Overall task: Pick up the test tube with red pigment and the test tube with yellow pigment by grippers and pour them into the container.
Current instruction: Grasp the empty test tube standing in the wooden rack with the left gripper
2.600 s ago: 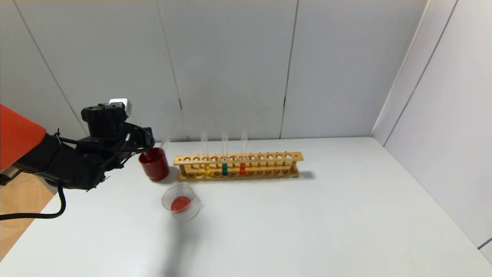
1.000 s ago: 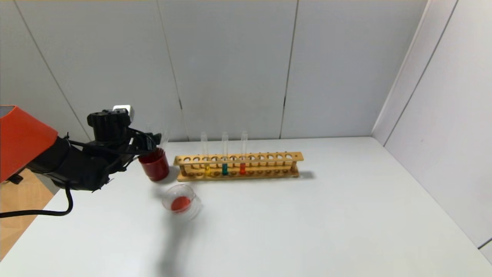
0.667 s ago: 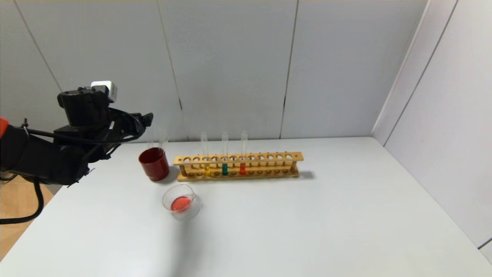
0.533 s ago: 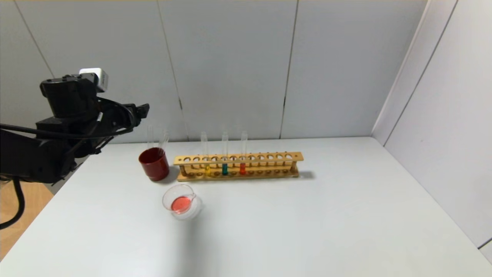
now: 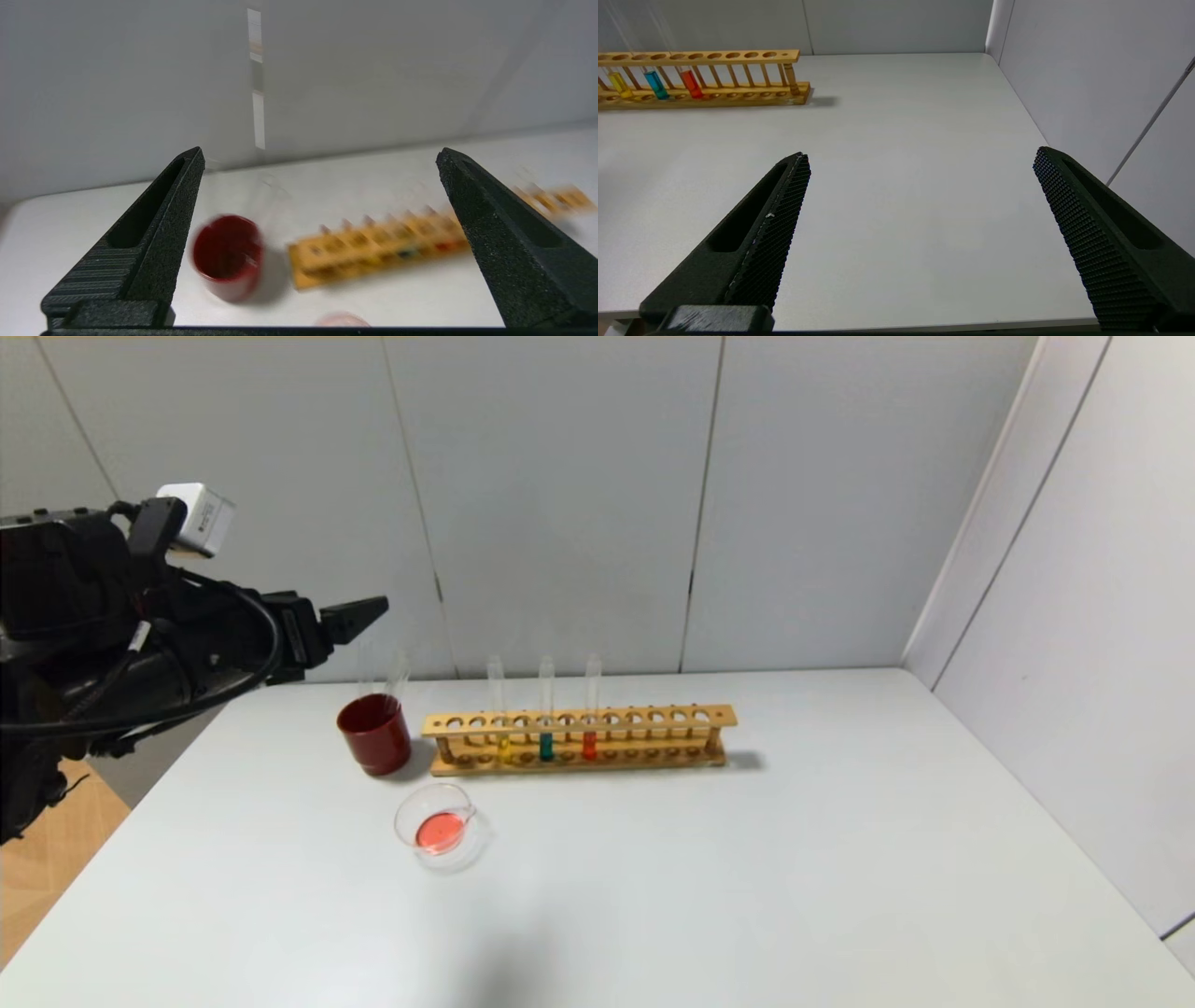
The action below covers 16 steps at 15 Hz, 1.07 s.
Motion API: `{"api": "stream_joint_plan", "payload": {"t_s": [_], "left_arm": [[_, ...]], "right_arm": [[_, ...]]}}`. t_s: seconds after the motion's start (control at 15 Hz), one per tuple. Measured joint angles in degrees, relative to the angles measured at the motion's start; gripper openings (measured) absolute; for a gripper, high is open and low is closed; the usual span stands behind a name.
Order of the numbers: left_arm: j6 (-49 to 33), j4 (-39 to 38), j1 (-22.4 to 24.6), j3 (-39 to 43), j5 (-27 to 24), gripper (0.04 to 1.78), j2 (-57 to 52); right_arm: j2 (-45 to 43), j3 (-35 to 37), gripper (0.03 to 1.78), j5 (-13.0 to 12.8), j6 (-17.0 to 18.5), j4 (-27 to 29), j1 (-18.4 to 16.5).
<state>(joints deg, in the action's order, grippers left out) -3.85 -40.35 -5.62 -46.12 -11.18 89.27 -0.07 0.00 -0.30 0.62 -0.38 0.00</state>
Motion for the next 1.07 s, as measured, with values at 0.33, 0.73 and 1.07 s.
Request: {"api": "stream_joint_plan", "payload": {"t_s": [0.33,0.73,1.07], "left_arm": [[0.27,-0.30,-0.16,6.35,-14.90,1.75,-0.77],[2.69,-9.26,-4.66,6.60,-15.63,1.75,7.78],[3.63,-14.71,-6.67,4.58,-15.47,1.75,18.36]], "right_arm": [[0.00,0.00,1.75,-0.02,0.00,-0.02,0.00],[0.00,0.00,1.75,-0.02,0.00,-0.02,0.00],[0.00,0.00,1.75,0.00,-0.02,0.00,0.00]]}}
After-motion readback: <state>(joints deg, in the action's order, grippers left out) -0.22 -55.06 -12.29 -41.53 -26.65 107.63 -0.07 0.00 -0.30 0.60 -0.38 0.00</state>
